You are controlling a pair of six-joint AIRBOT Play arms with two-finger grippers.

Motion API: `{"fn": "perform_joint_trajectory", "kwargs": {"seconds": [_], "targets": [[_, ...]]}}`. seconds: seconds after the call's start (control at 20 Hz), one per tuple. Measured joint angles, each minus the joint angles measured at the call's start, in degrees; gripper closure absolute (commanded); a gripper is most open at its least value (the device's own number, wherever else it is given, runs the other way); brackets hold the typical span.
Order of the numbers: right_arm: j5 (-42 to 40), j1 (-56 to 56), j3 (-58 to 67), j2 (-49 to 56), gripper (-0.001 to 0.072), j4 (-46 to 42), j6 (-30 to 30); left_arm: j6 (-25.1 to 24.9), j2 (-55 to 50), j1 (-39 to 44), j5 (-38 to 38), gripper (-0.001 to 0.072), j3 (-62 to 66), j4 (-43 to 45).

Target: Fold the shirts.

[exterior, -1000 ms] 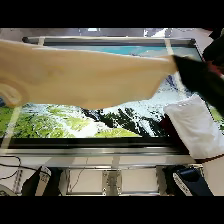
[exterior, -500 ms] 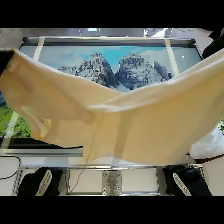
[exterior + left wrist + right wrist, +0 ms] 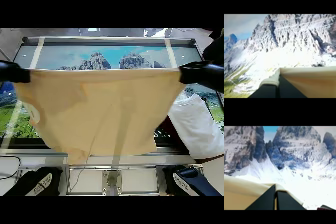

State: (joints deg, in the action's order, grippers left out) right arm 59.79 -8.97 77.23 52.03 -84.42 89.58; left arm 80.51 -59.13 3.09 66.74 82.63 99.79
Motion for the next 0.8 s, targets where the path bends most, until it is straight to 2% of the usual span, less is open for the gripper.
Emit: {"fn": "perform_joint_trajectory", "kwargs": {"seconds": [0.25,0.45,0.65,0.8], "targets": [[-13.2,0.0,-1.2,20.2,0.0707,-1.1,0.8,0.3,-19.3,-1.3,-11.6,0.0696,-1.8,2.4],[-21.3,0.0,-1.4,32.9,0.0706,0.3,3.0,0.4,-28.2,-1.6,-17.3,0.0696,-2.1,3.0],[-24.1,0.1,-1.4,38.2,0.0708,1.9,4.3,0.5,-30.9,-2.1,-19.1,0.0695,-2.1,3.1],[-22.4,0.6,-1.1,38.3,0.0707,2.2,4.6,0.5,-31.6,-2.8,-14.8,0.0696,-2.2,2.4]]}}
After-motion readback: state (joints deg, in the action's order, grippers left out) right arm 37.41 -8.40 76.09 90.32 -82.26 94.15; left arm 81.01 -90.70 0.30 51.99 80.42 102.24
